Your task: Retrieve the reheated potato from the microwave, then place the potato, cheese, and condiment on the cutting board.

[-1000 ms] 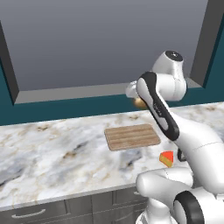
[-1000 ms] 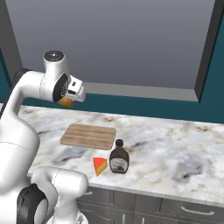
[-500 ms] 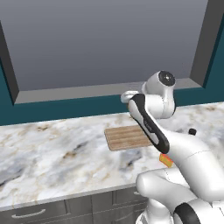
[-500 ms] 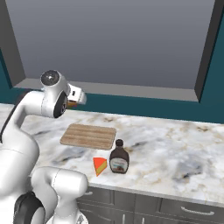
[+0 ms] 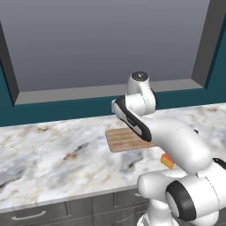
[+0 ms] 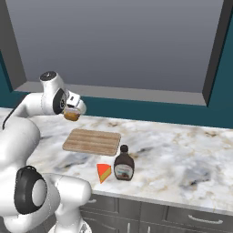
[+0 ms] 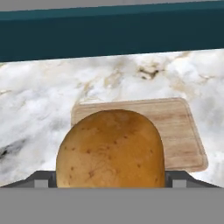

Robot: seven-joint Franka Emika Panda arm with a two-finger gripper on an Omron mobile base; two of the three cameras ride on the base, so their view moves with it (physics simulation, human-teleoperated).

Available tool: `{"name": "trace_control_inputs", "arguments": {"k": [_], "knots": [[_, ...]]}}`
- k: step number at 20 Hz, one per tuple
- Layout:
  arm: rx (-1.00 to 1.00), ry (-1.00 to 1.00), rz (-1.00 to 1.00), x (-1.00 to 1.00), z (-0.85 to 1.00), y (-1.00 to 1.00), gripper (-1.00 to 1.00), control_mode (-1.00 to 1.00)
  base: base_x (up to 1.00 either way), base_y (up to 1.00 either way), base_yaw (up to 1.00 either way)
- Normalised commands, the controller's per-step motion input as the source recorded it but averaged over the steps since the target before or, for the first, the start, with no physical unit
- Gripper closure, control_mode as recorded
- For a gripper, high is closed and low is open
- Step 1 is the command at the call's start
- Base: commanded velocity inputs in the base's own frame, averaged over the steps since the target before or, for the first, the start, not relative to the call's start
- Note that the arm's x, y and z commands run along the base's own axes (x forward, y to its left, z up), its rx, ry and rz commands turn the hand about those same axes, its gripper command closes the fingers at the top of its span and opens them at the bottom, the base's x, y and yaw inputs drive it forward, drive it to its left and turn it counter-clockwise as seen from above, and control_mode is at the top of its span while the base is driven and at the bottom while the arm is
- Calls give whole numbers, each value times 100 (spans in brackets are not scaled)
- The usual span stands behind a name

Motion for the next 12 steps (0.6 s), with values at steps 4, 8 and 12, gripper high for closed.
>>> {"name": "trace_control_inputs", "arguments": {"k": [4, 8, 12], "knots": [[0, 23, 0, 17, -28, 16, 100, -100, 0, 0, 0], [1, 7, 0, 12, -37, 20, 100, -100, 0, 0, 0], [1, -2, 0, 10, -46, 19, 100, -100, 0, 0, 0]]}}
